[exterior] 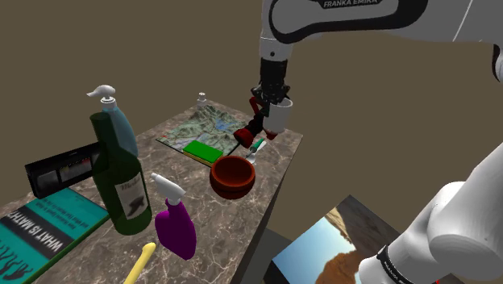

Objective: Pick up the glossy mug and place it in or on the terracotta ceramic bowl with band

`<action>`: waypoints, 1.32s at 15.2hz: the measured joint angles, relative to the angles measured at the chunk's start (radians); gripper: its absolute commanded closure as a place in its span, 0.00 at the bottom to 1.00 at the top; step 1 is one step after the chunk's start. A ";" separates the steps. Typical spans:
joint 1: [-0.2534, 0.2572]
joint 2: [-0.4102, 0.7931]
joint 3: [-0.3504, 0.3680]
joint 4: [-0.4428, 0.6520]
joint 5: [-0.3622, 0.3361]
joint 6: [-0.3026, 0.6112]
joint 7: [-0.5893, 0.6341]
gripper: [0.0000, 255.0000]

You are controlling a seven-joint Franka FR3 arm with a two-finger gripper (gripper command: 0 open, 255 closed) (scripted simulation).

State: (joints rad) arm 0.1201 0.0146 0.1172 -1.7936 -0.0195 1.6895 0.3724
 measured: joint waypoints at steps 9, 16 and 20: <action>0.109 0.047 0.103 0.085 0.014 -0.040 0.210 1.00; 0.174 0.105 0.157 0.147 0.009 -0.046 0.330 1.00; 0.175 0.111 0.157 0.102 0.007 0.004 0.332 1.00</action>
State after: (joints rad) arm 0.2951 0.1259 0.2746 -1.6911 -0.0120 1.6935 0.7044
